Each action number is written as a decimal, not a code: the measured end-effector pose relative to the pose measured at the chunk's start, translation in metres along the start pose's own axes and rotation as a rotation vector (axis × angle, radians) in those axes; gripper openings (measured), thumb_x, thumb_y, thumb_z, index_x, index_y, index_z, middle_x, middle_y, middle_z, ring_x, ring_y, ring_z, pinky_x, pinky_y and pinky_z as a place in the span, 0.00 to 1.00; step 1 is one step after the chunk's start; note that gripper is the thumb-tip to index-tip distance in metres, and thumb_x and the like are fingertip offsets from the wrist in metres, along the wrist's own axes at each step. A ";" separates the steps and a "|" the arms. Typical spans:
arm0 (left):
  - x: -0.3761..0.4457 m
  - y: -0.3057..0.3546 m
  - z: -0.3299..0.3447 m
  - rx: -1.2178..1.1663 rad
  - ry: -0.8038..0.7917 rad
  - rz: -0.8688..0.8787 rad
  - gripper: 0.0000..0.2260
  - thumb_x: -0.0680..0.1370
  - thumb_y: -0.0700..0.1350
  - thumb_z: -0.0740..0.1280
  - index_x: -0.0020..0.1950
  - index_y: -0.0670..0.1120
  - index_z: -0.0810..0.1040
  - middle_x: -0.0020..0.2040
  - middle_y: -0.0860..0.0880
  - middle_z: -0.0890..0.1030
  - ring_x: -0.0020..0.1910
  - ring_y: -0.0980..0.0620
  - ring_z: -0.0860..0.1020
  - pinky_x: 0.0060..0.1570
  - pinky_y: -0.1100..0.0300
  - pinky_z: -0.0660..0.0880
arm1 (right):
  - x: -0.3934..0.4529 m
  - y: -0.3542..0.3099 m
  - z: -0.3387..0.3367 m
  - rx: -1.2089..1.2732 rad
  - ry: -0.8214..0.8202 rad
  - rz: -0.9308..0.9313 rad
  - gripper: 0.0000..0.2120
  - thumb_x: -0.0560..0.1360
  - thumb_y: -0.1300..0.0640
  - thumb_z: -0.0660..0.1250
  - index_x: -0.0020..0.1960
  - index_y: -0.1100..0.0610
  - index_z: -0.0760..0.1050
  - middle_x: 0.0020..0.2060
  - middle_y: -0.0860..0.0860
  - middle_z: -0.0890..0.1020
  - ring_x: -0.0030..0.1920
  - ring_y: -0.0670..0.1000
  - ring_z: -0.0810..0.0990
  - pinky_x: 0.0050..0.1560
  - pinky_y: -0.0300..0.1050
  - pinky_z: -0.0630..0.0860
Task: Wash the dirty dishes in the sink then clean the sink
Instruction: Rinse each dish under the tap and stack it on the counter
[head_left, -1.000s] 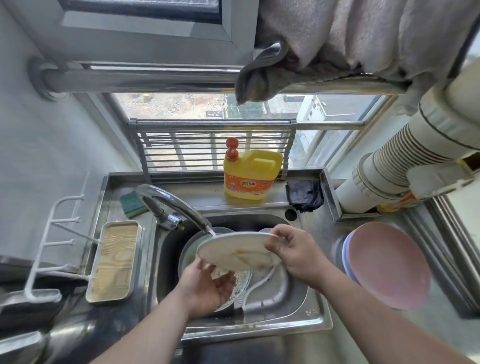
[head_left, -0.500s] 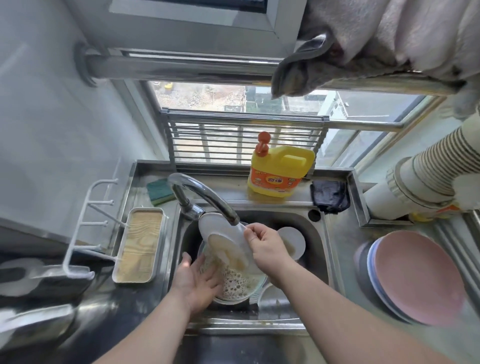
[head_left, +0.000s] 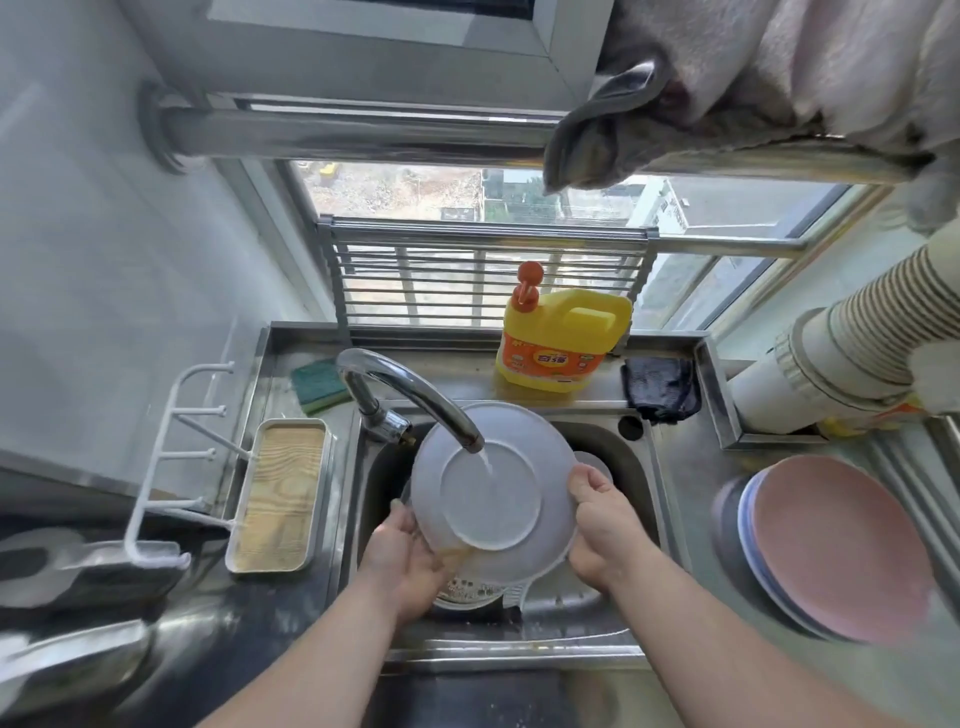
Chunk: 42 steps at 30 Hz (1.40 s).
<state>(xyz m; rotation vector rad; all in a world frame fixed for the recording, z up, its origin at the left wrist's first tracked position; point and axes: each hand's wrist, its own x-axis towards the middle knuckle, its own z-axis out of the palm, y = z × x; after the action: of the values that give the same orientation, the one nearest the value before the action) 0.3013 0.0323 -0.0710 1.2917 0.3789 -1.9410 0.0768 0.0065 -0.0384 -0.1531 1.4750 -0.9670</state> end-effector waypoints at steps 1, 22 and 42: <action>0.001 0.000 0.004 0.058 0.003 0.020 0.24 0.87 0.62 0.52 0.68 0.50 0.79 0.60 0.40 0.86 0.63 0.35 0.81 0.68 0.36 0.75 | 0.003 -0.001 -0.009 0.061 0.027 0.015 0.12 0.88 0.51 0.59 0.55 0.53 0.79 0.50 0.55 0.86 0.48 0.57 0.85 0.53 0.59 0.83; -0.007 0.017 0.051 -0.052 0.024 0.047 0.17 0.87 0.44 0.62 0.69 0.32 0.74 0.58 0.32 0.84 0.53 0.39 0.85 0.35 0.51 0.85 | 0.010 -0.010 0.009 0.316 0.172 0.303 0.13 0.88 0.64 0.56 0.69 0.68 0.71 0.61 0.64 0.80 0.63 0.64 0.80 0.58 0.60 0.77; -0.005 0.018 0.044 -0.126 -0.074 0.066 0.16 0.87 0.41 0.61 0.69 0.31 0.74 0.59 0.32 0.84 0.59 0.36 0.84 0.44 0.45 0.86 | 0.017 -0.022 0.011 0.285 0.091 0.290 0.07 0.86 0.66 0.58 0.58 0.69 0.74 0.49 0.63 0.83 0.40 0.58 0.85 0.35 0.49 0.84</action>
<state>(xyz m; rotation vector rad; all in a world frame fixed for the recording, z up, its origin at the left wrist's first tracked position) 0.2867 -0.0045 -0.0443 1.1343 0.4091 -1.8730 0.0737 -0.0232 -0.0352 0.3082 1.3784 -0.9429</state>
